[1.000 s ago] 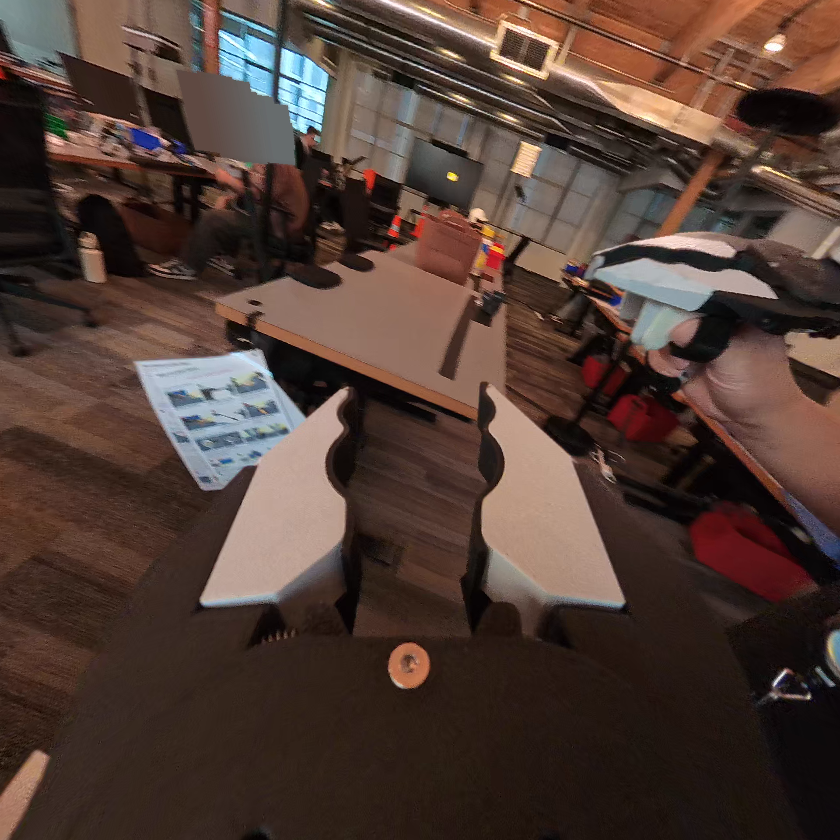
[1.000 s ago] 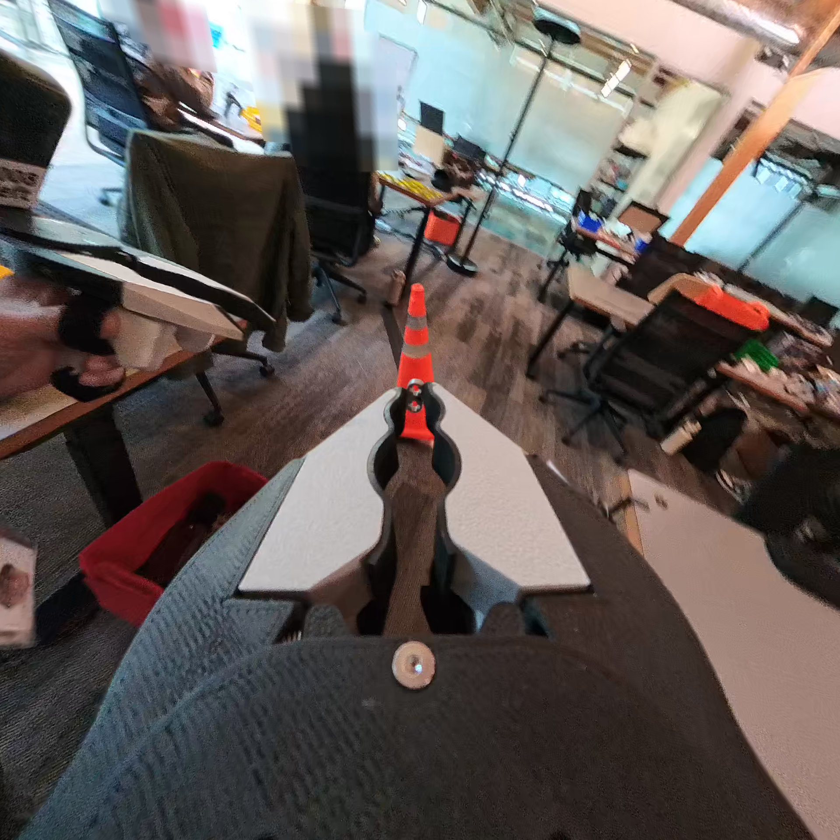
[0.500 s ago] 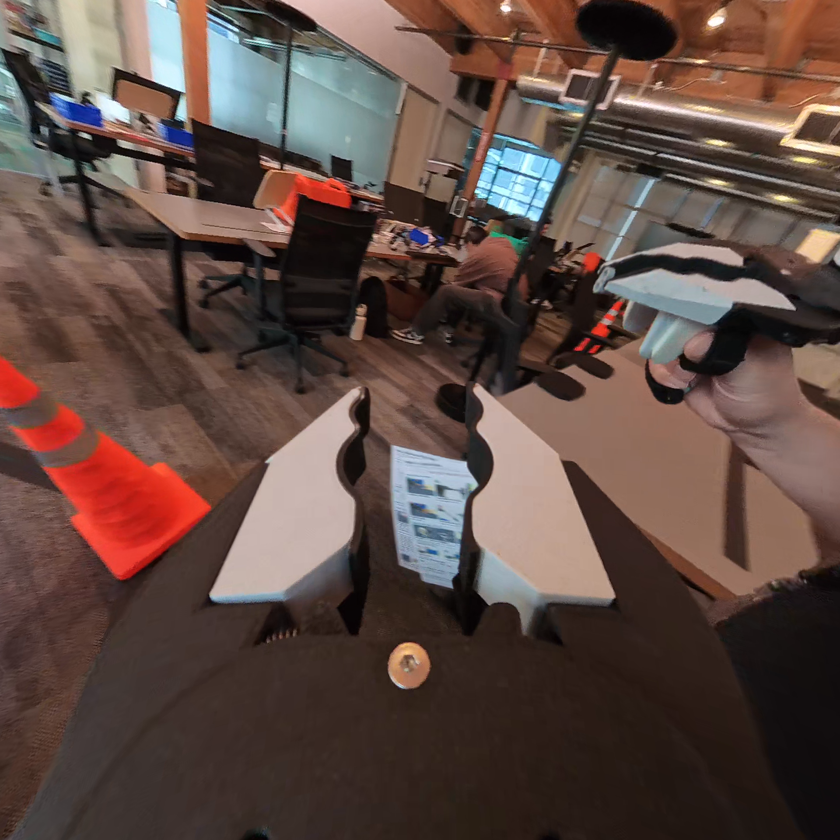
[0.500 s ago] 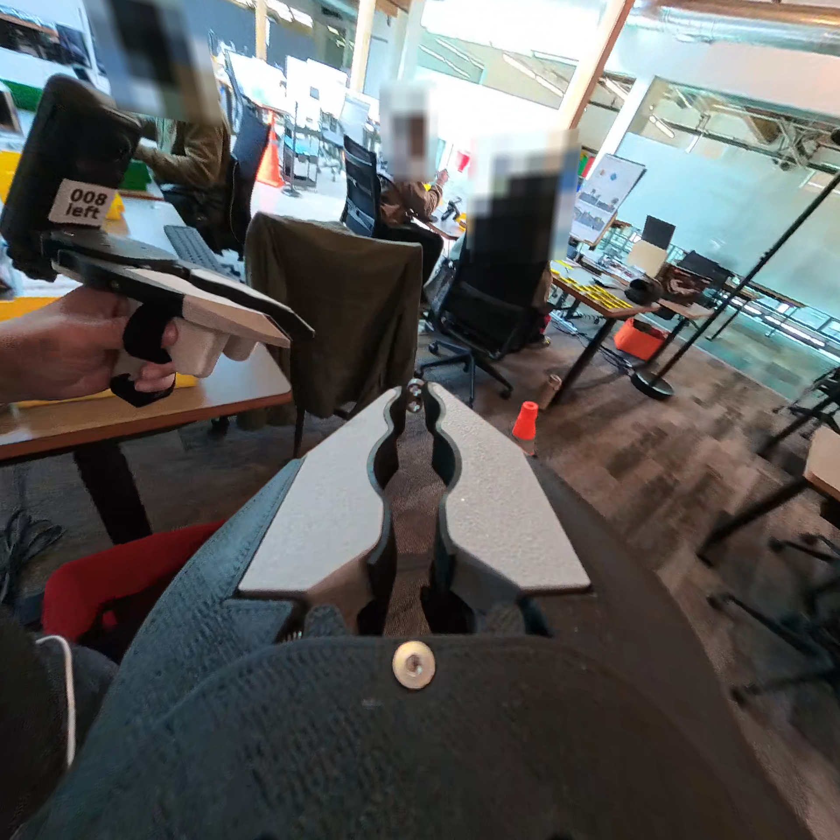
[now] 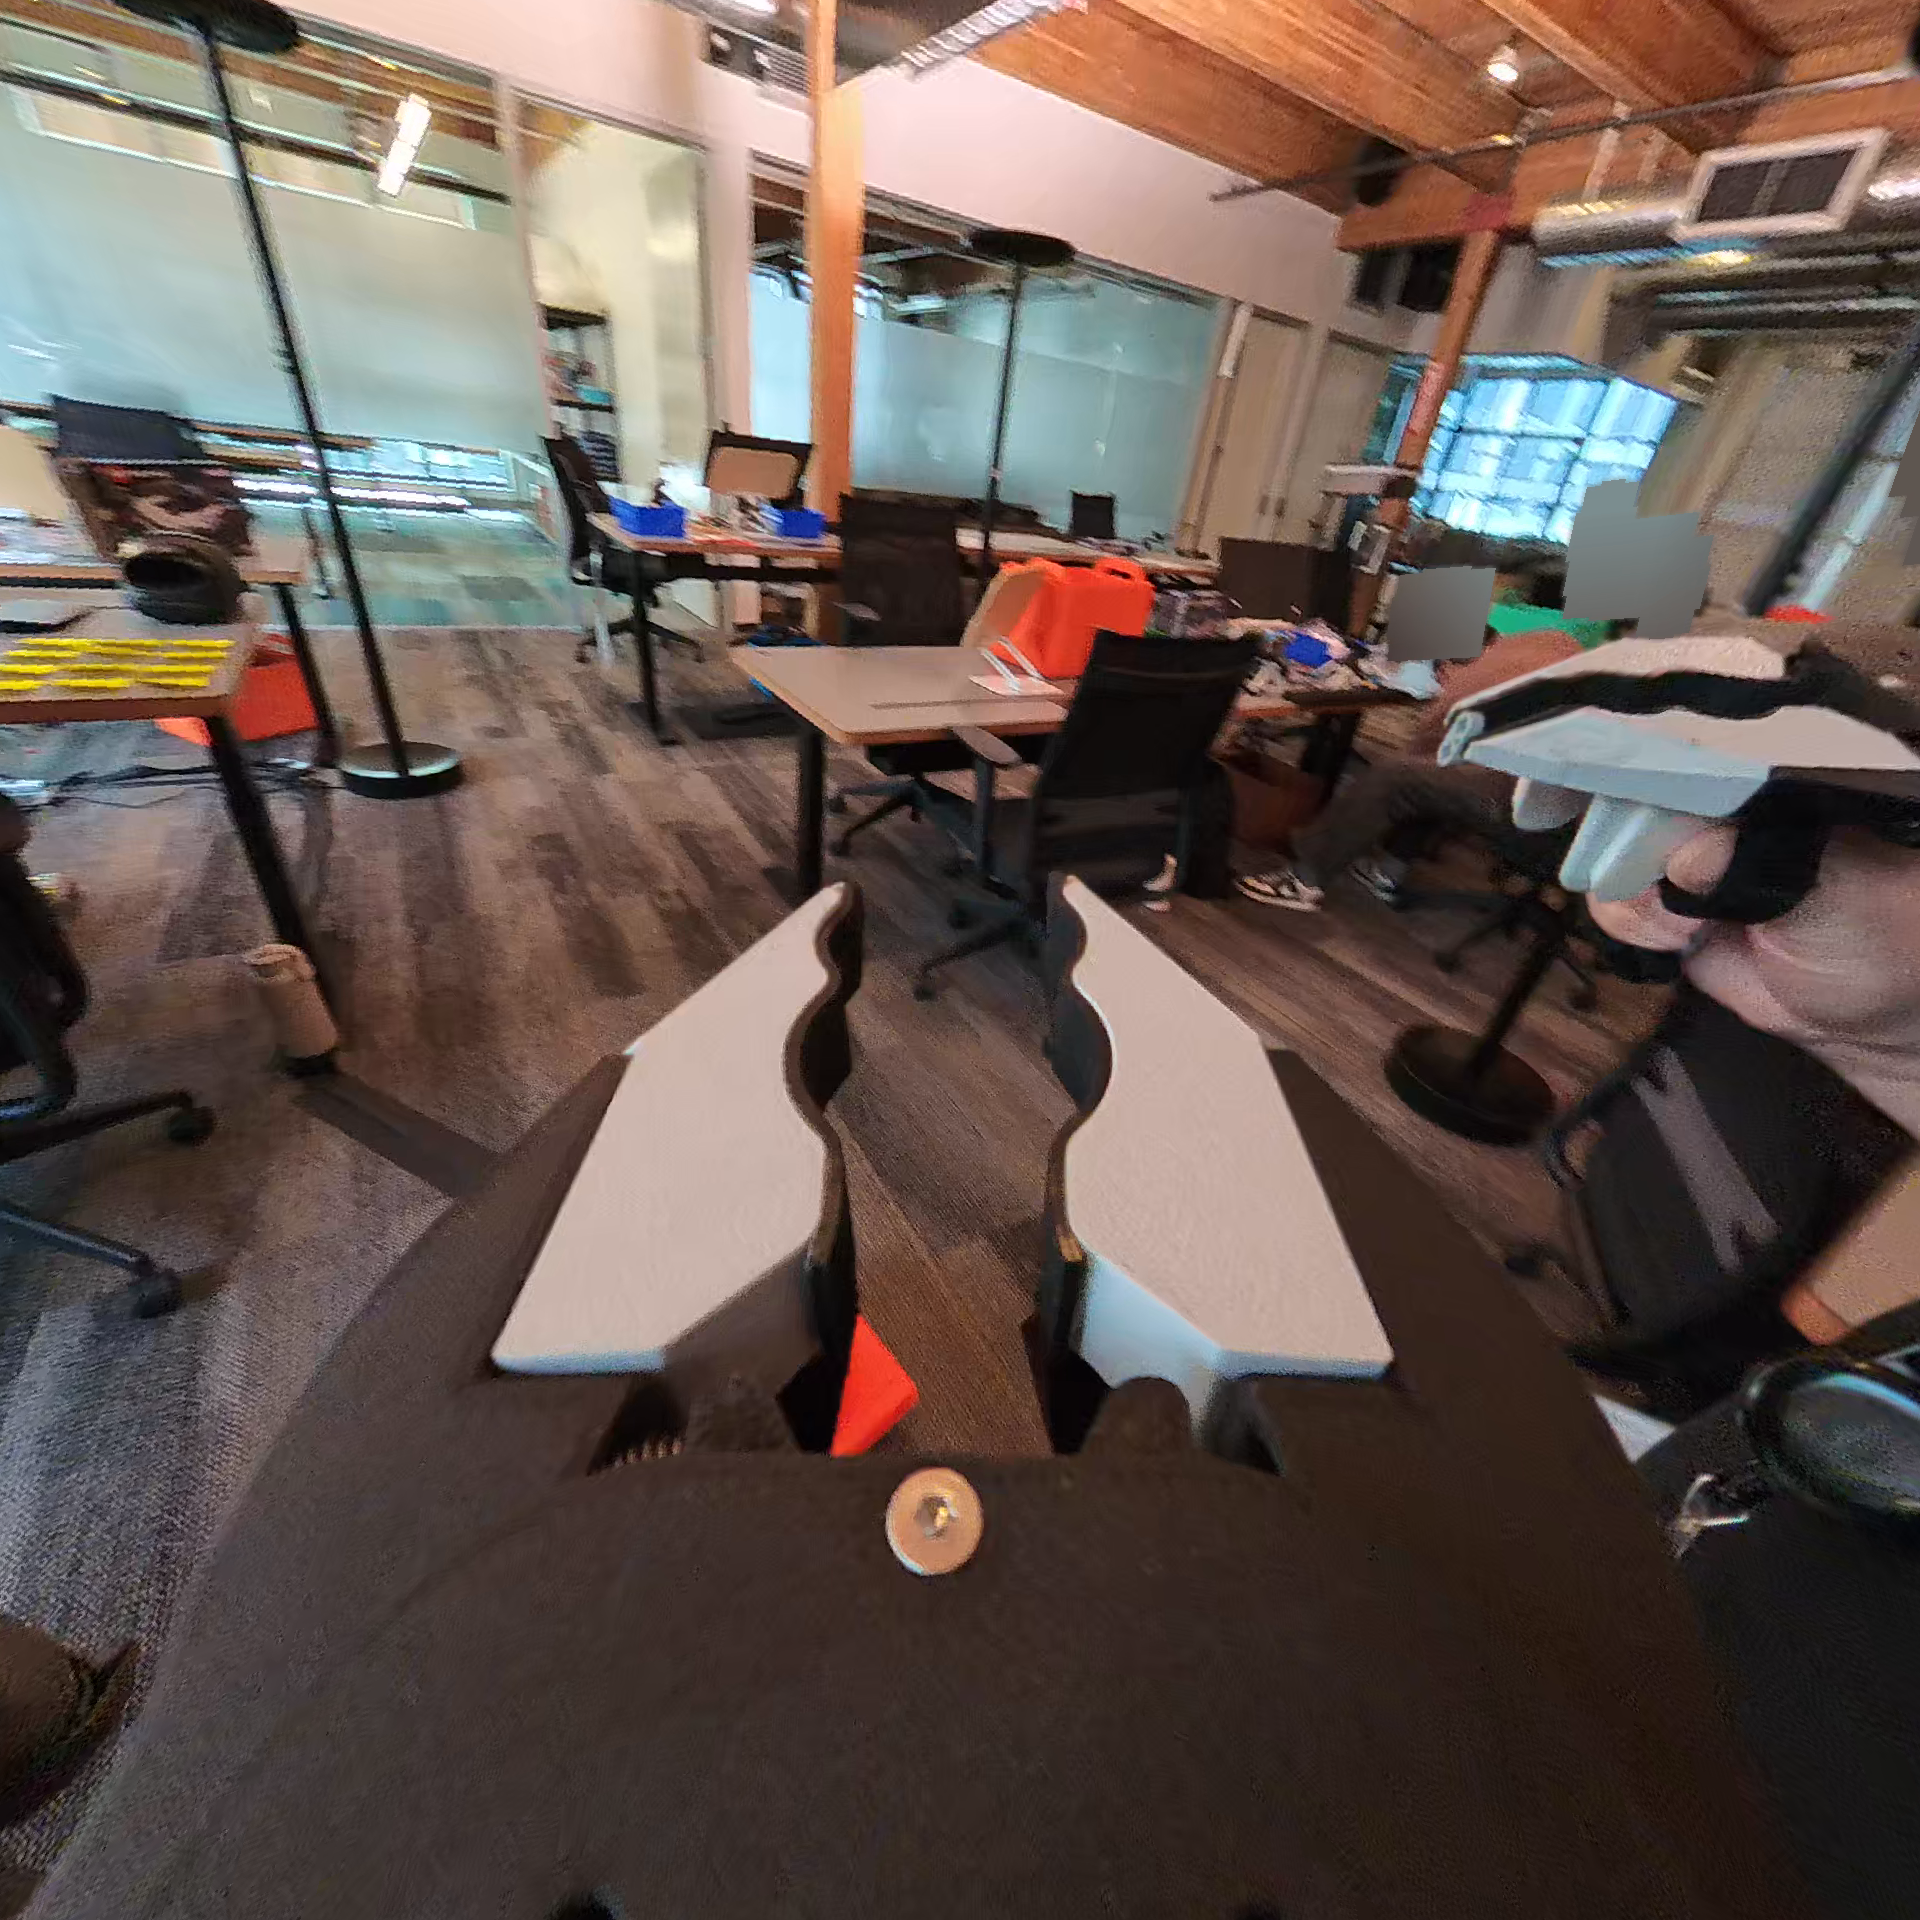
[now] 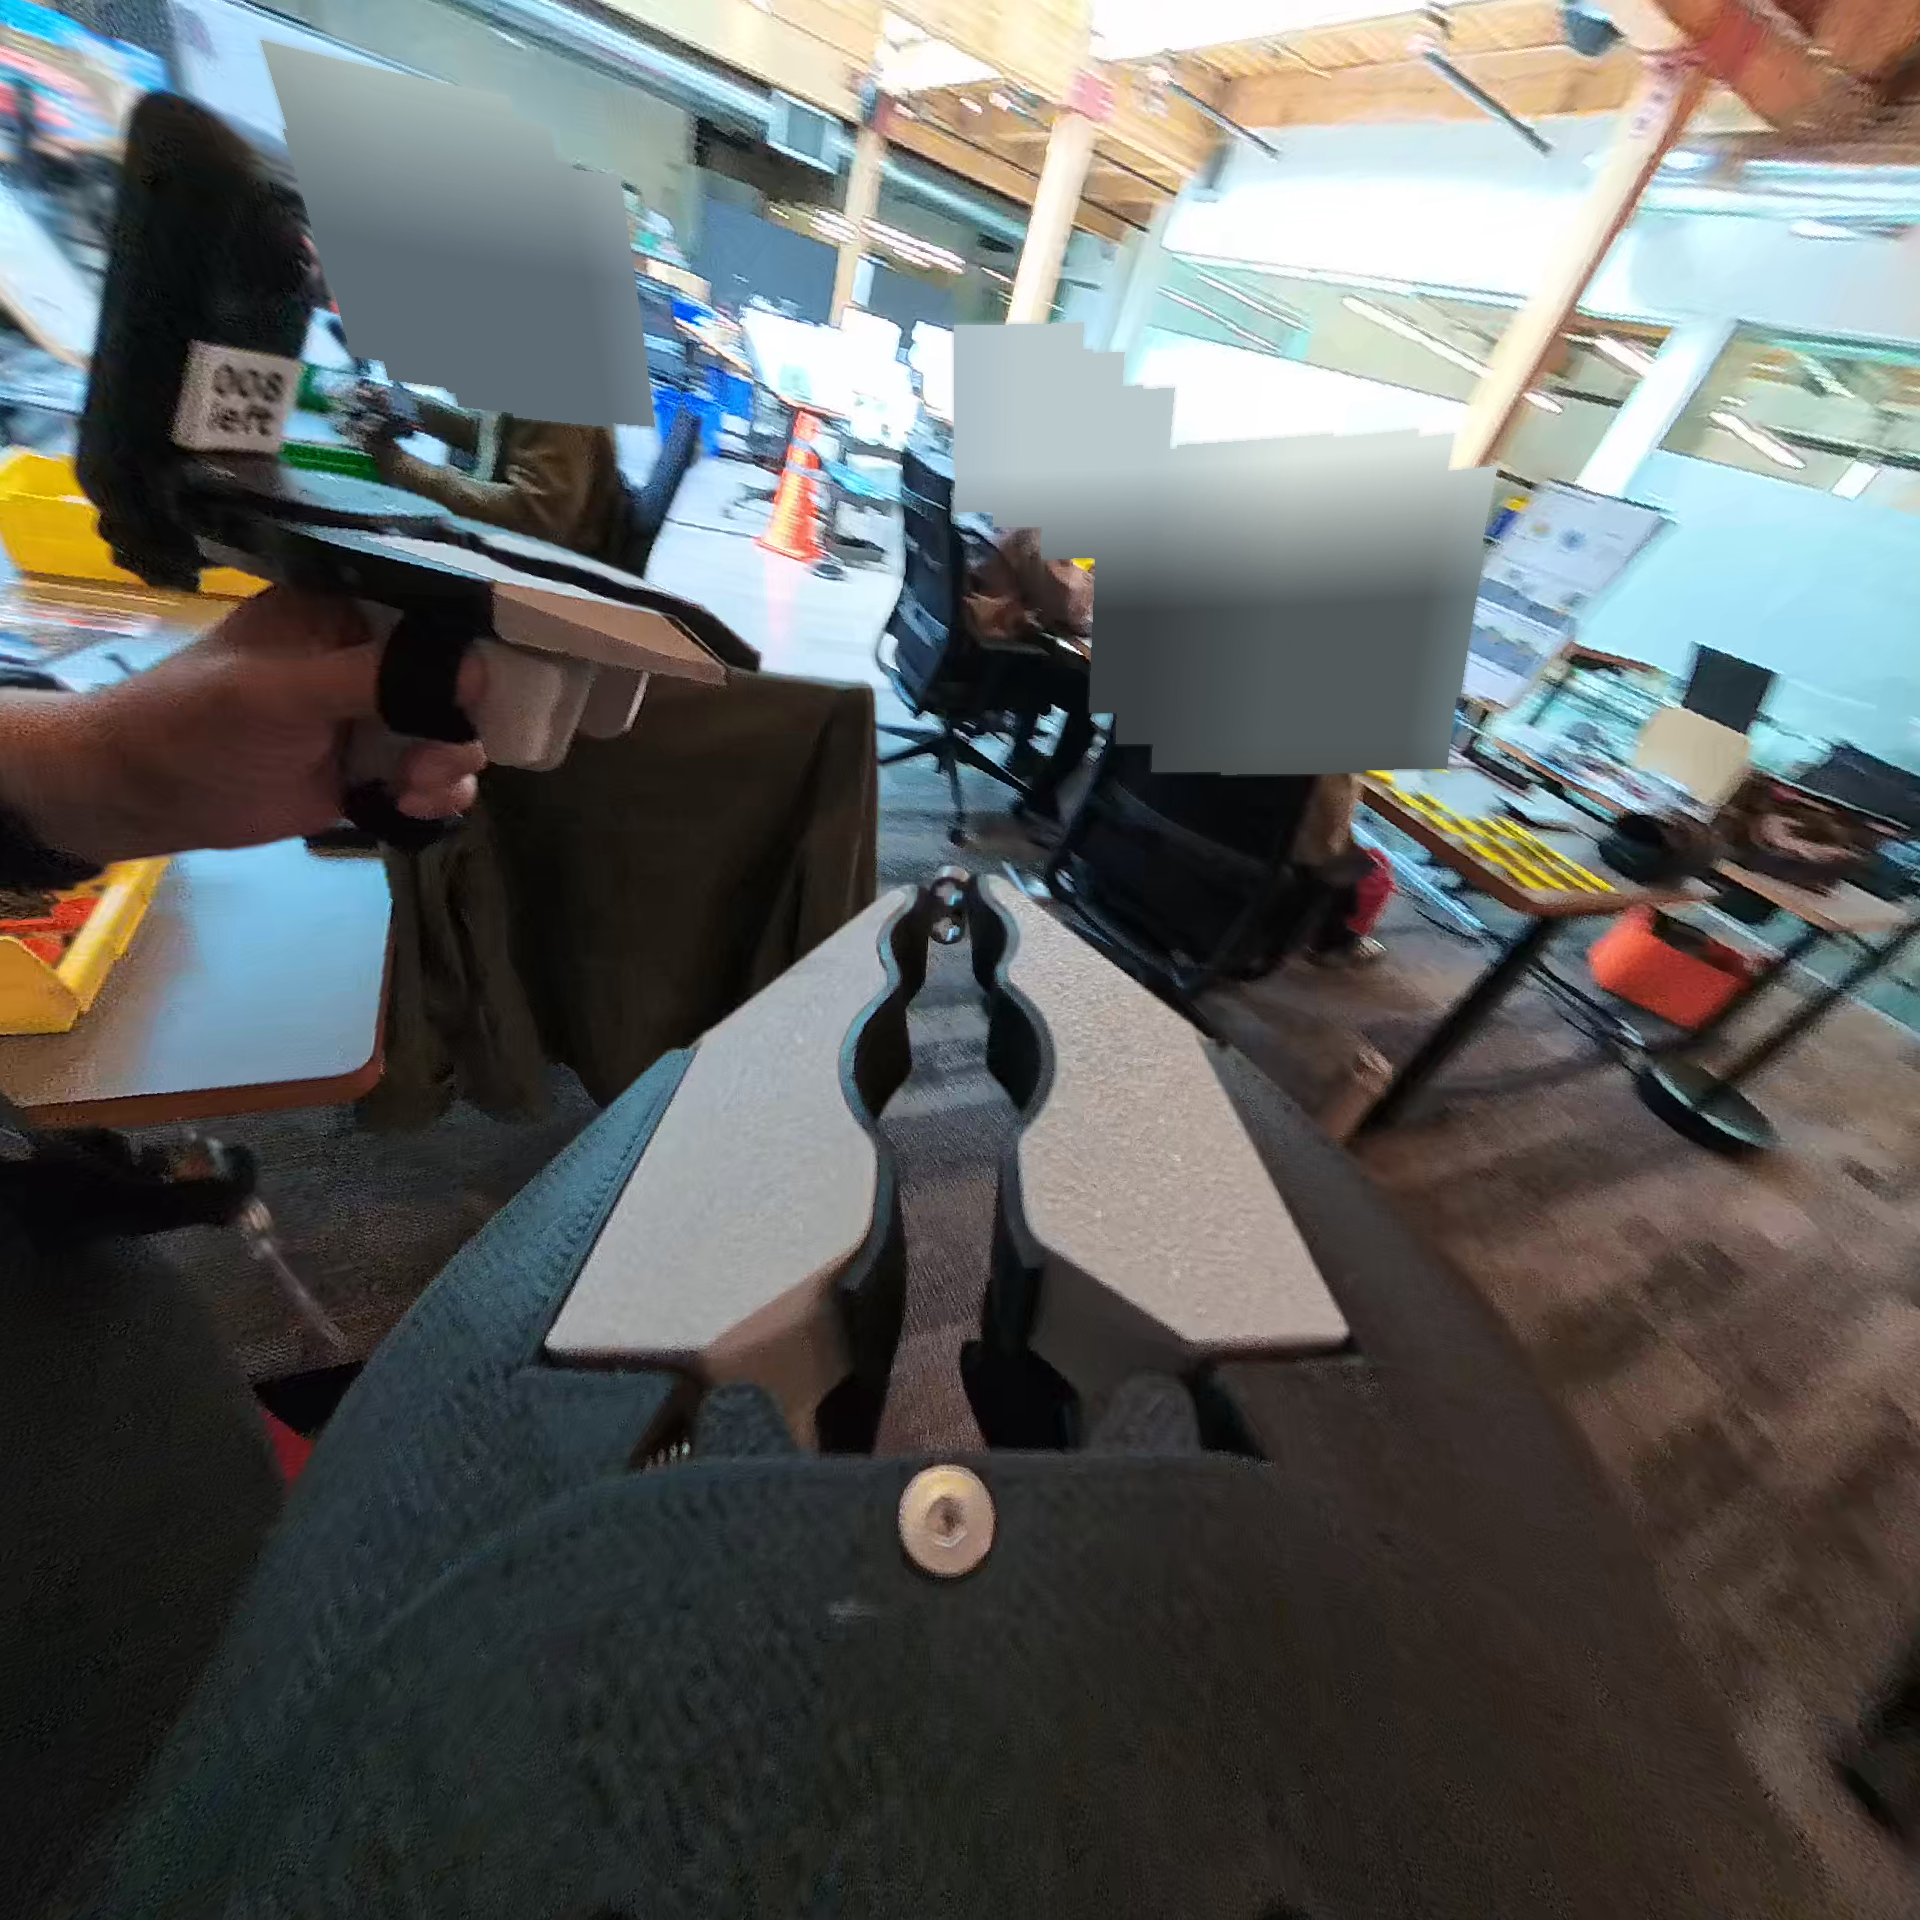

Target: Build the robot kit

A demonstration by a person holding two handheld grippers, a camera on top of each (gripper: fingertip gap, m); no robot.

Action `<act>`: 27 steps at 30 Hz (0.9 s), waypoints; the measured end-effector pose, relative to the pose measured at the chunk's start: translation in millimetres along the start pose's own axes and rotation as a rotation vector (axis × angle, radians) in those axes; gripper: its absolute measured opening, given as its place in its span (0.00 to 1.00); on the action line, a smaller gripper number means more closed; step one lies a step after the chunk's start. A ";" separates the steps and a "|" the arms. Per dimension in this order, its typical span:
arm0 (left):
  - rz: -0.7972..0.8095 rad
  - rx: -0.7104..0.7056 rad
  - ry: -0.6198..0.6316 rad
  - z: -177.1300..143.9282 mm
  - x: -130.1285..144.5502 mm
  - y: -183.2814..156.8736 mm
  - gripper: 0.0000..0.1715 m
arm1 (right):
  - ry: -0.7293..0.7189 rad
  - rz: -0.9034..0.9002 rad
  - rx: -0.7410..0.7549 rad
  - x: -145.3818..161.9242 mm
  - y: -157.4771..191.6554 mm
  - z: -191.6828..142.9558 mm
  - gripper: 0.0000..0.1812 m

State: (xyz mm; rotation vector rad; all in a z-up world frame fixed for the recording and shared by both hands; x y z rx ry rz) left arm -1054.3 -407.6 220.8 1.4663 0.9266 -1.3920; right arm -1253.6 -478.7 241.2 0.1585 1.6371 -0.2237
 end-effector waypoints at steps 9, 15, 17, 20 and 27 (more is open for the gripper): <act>0.037 -0.448 -0.057 58.0 -15.2 167.9 0.17 | -0.088 -0.023 -0.500 -58.0 -132.6 231.9 0.04; 0.026 -0.742 0.020 38.6 1.4 272.1 0.19 | -0.106 -0.078 -0.675 -68.7 -147.7 406.0 0.04; 0.066 -0.782 0.061 30.9 8.0 314.2 0.19 | -0.142 -0.104 -0.706 -63.7 -142.9 463.1 0.04; 0.161 -0.837 0.071 15.9 8.0 390.9 0.17 | -0.180 -0.092 -0.730 -60.8 -135.0 545.7 0.04; 0.236 -0.934 0.094 -9.5 -7.4 563.6 0.17 | -0.065 -0.040 -0.862 -54.4 -122.9 711.2 0.04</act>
Point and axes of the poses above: each gripper's, where its closed fingertips meet, z out along the fingers, x out of its underside, y = z × x across the jaws, the point moved 5 cm from there along -z, back along the fingers, and after that the axes turned 13 degrees about z, right-handed, at the moved point
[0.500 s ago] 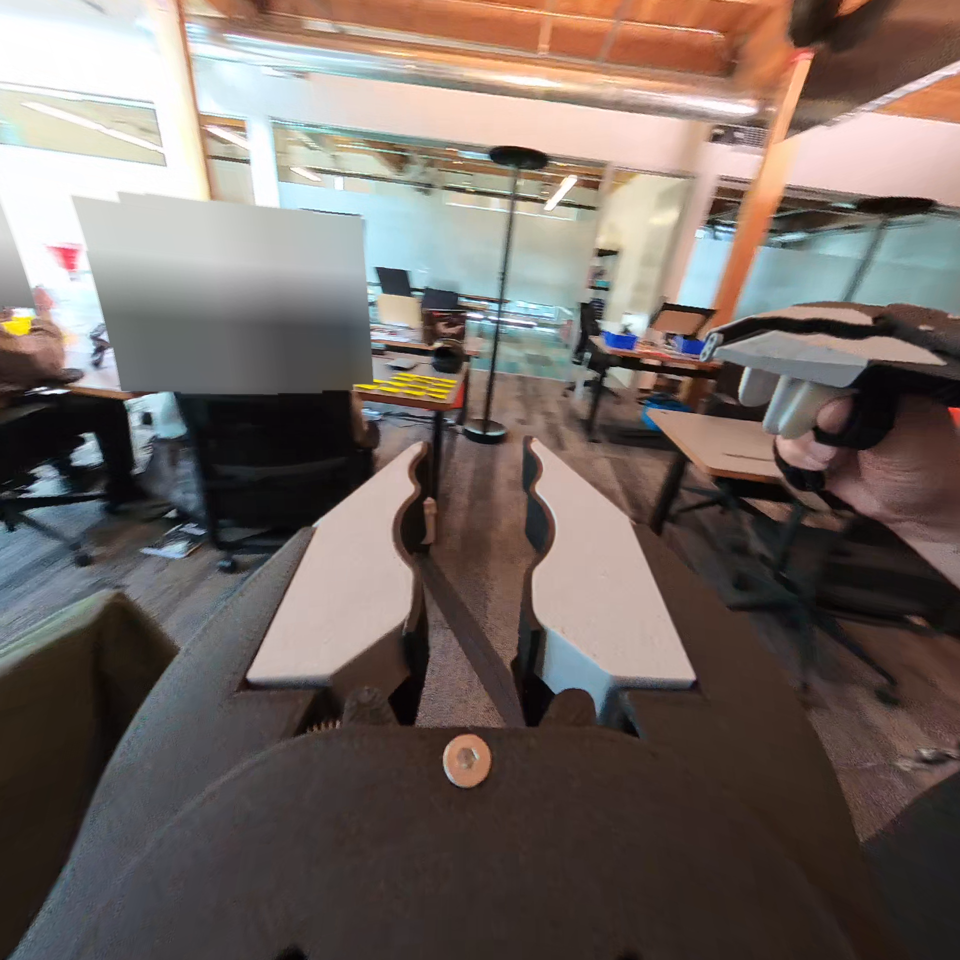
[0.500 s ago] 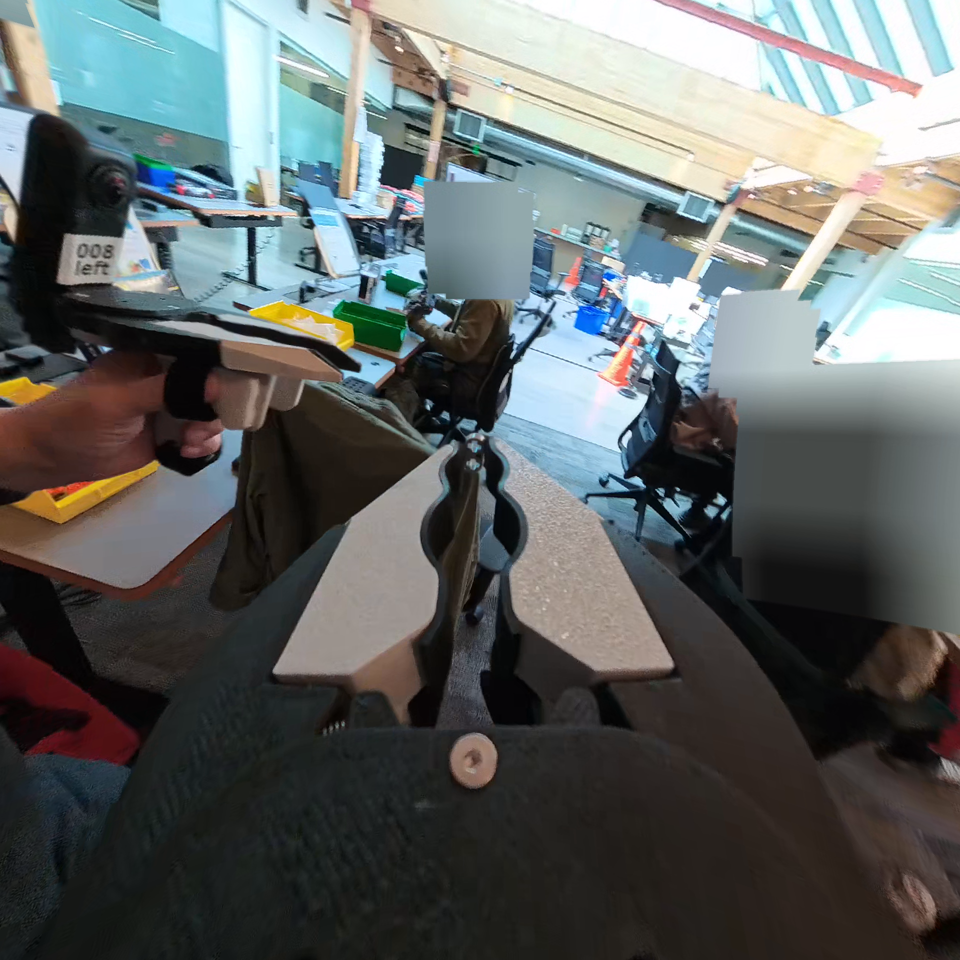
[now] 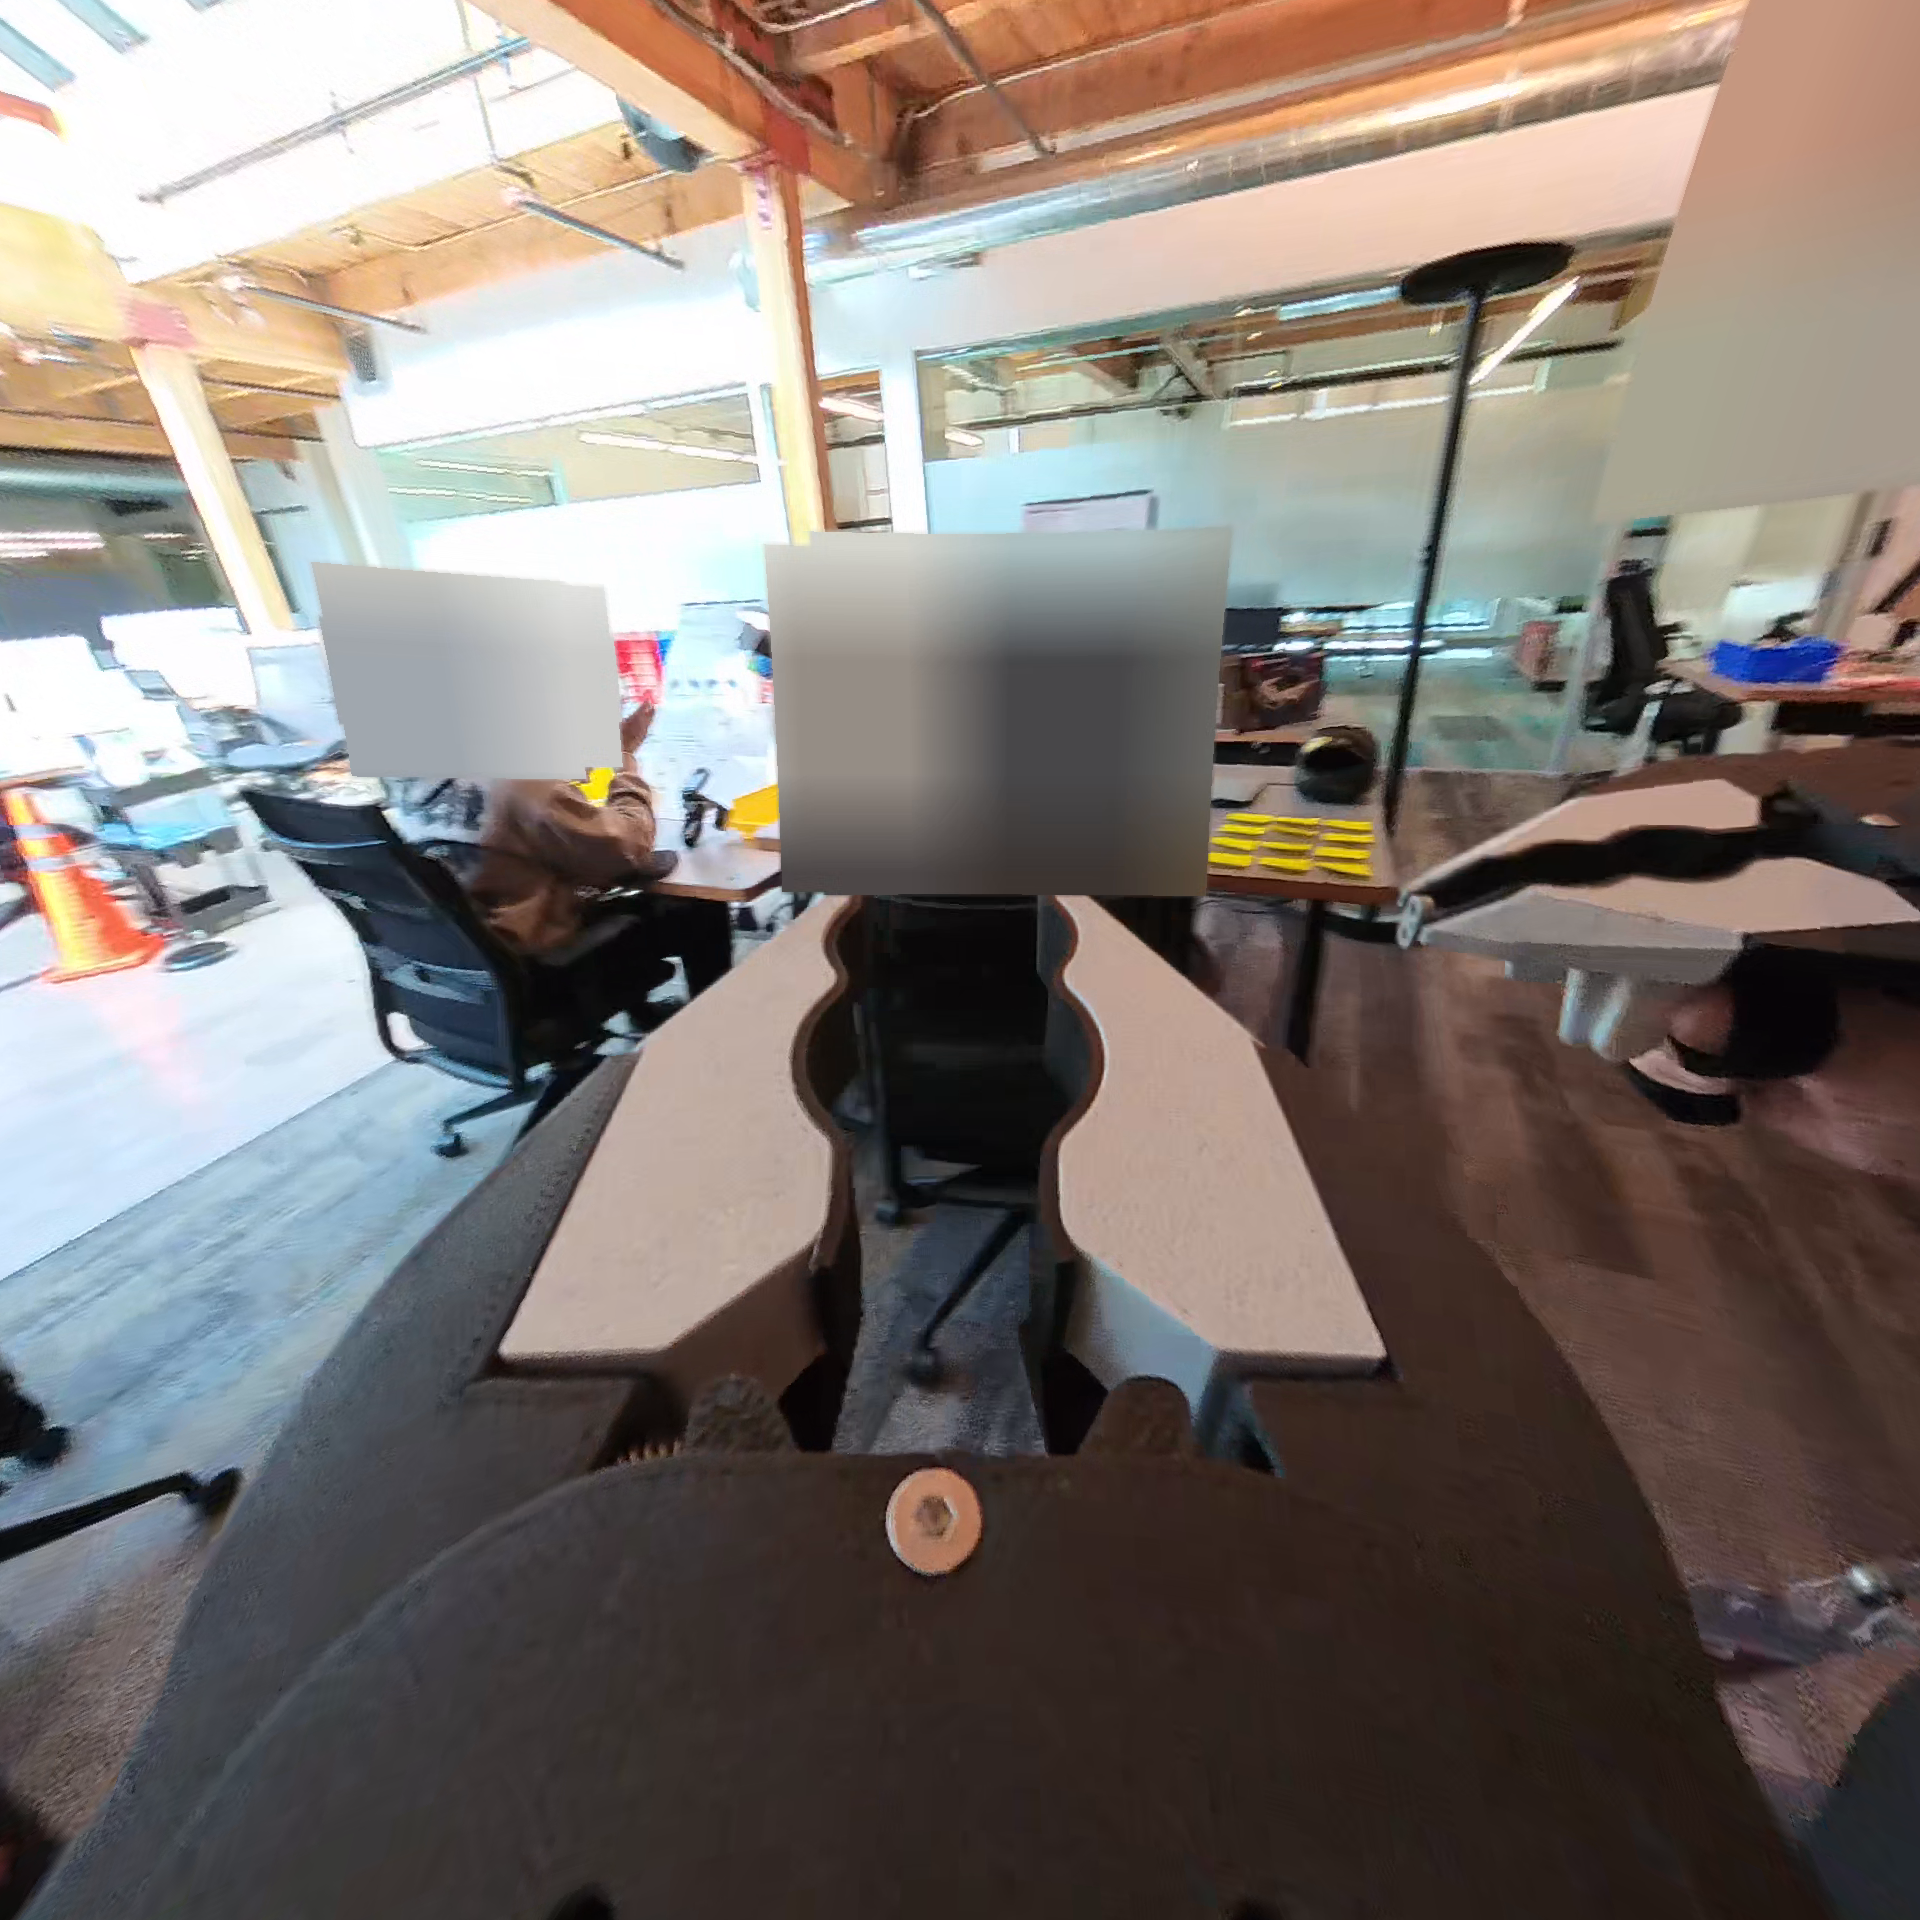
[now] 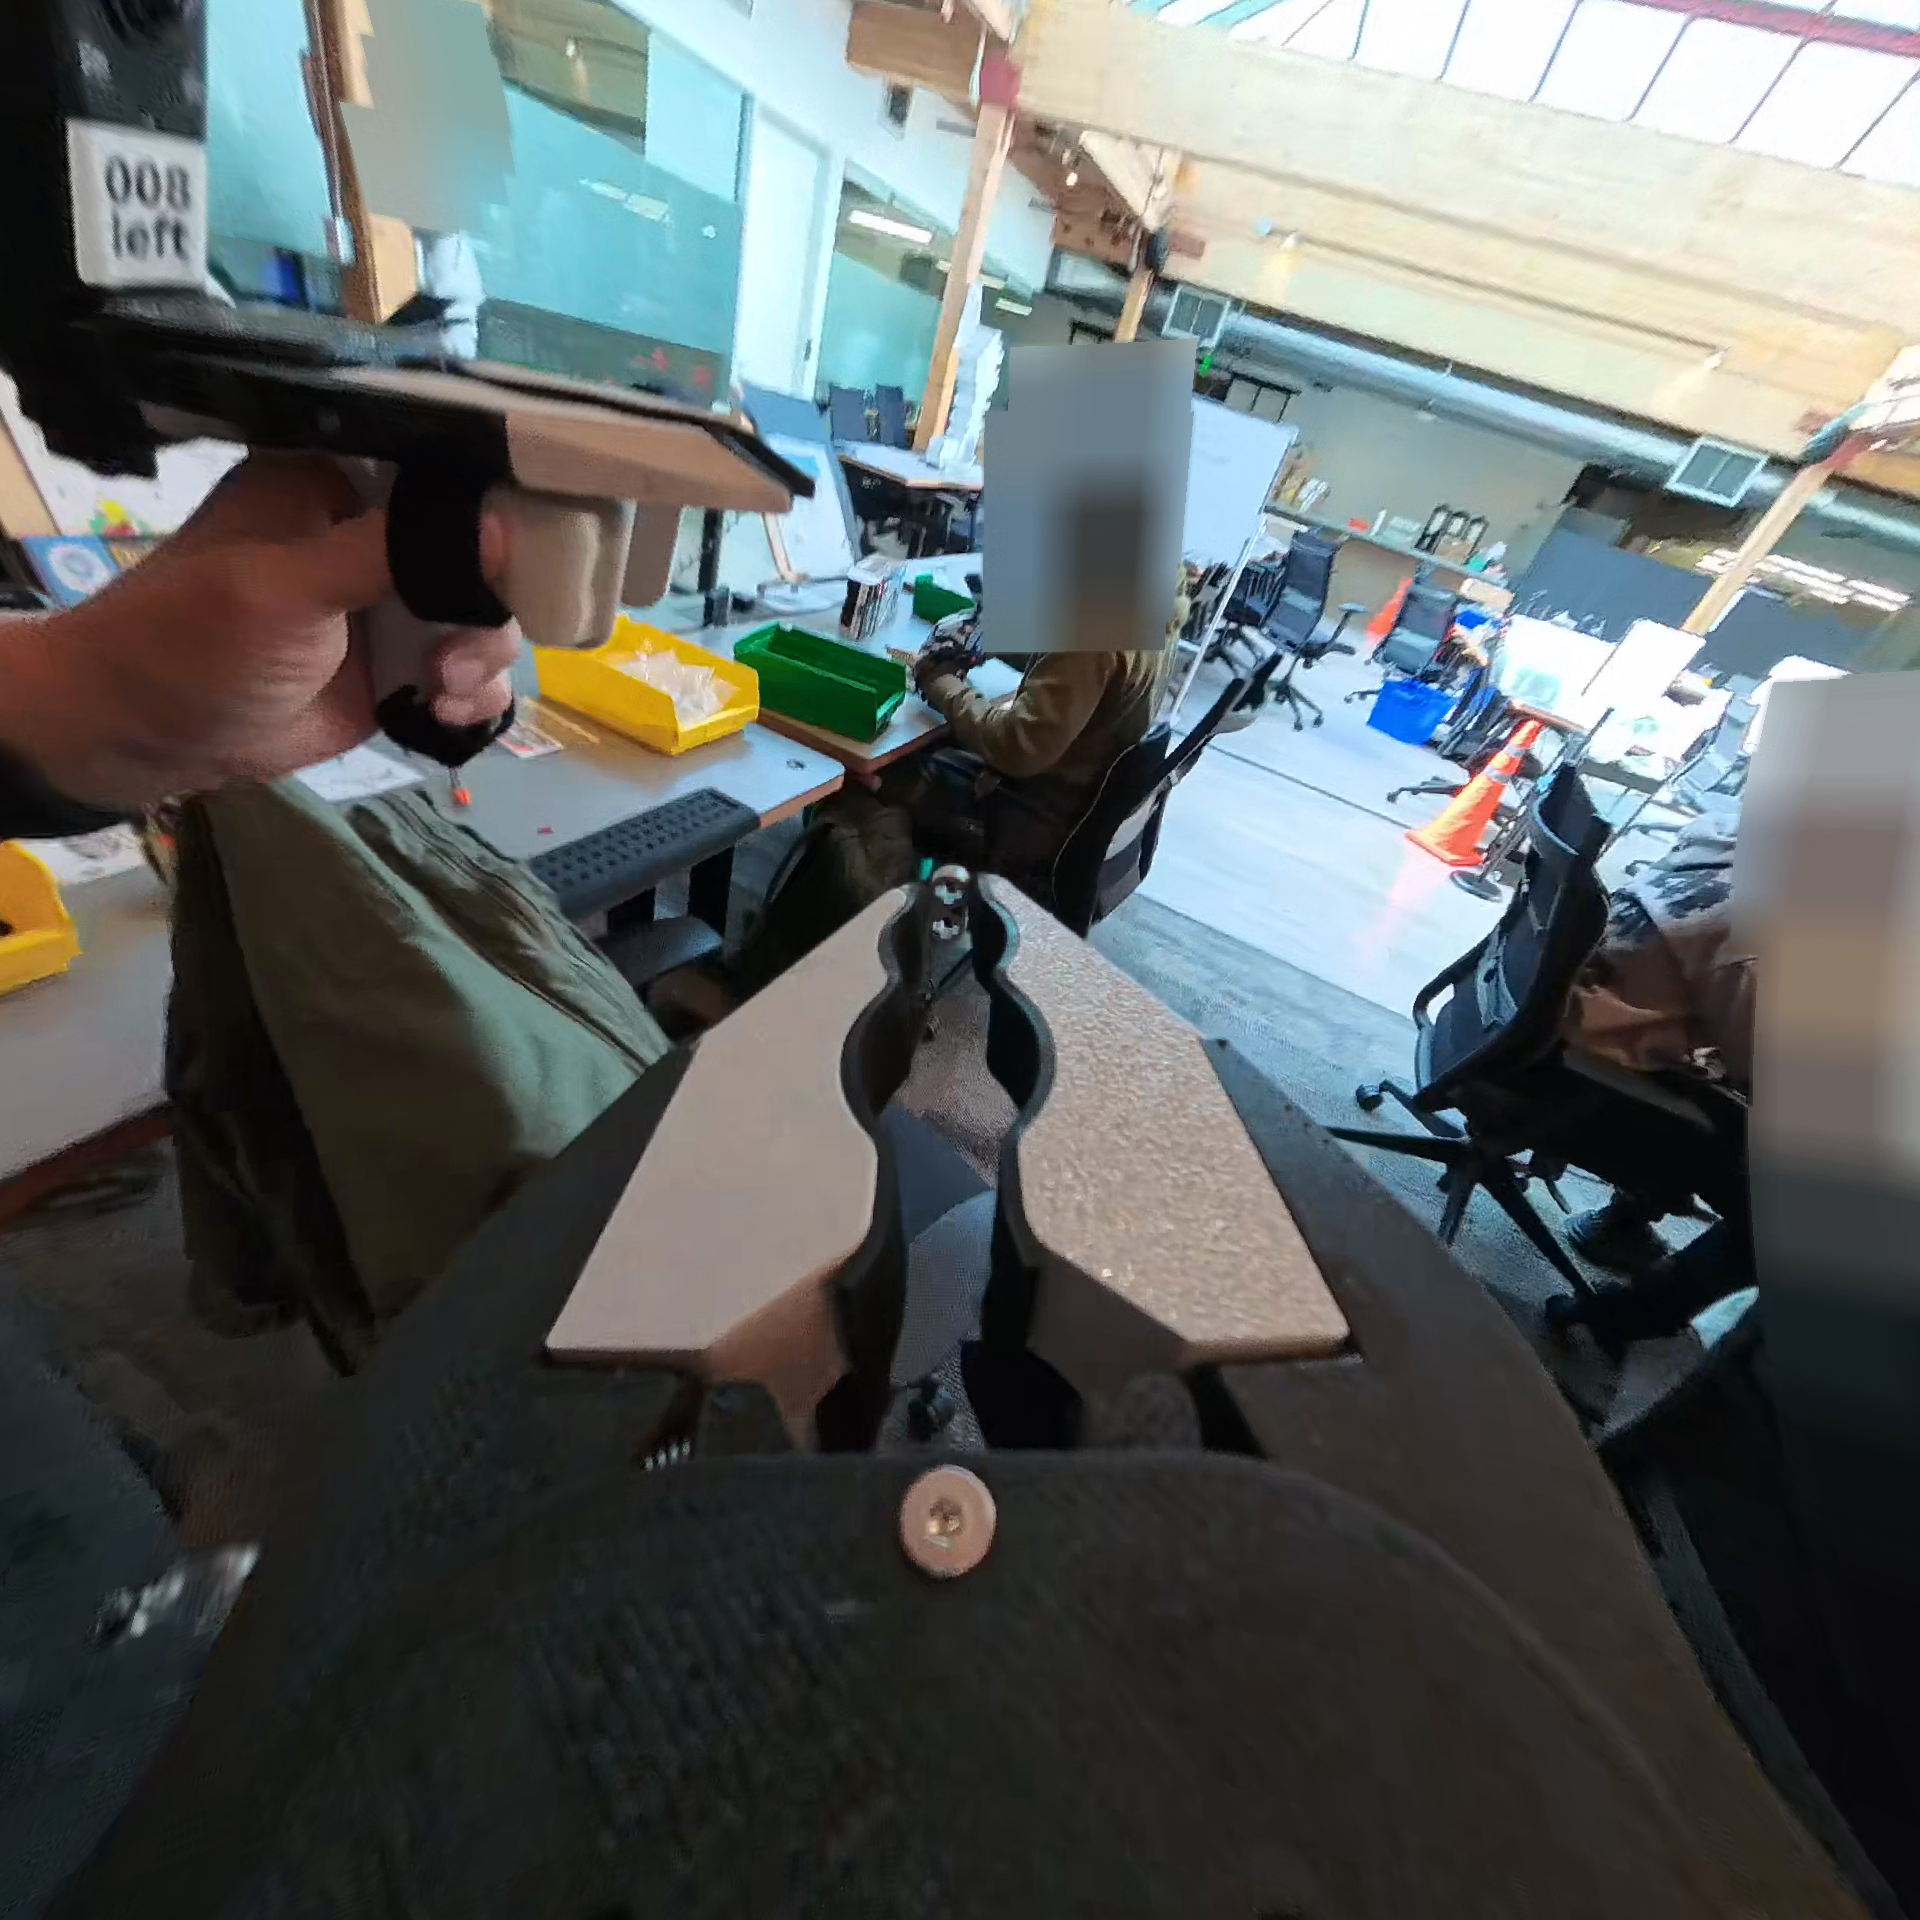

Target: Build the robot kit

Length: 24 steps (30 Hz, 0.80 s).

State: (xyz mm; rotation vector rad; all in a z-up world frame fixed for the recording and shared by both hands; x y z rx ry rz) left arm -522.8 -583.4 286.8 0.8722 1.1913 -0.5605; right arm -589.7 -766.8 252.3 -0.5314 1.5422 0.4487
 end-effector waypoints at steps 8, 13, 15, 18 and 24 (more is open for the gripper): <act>-0.137 -0.202 -0.022 98.3 67.0 91.0 0.18 | 0.081 0.014 -0.210 48.2 -135.3 116.7 0.04; -0.215 -0.473 -0.009 150.7 99.8 146.4 0.18 | 0.243 0.010 -0.382 79.3 -219.9 195.3 0.05; -0.275 -0.485 -0.095 172.3 98.2 153.7 0.18 | 0.228 -0.001 -0.485 82.4 -241.9 221.4 0.04; -0.277 -0.616 -0.039 190.1 109.2 169.4 0.18 | 0.277 0.002 -0.615 90.5 -262.7 272.3 0.04; -0.199 -0.786 0.083 201.7 131.8 223.4 0.18 | 0.234 0.035 -0.785 99.3 -283.2 372.0 0.05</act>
Point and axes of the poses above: each gripper's, where its closed fingertips meet, z out along the fingers, x out of its underside, y = z × x across the jaws, the point moved 5 cm from there along -z, back along the fingers, and after that the axes turned 13 degrees about z, right-handed, at the moved point
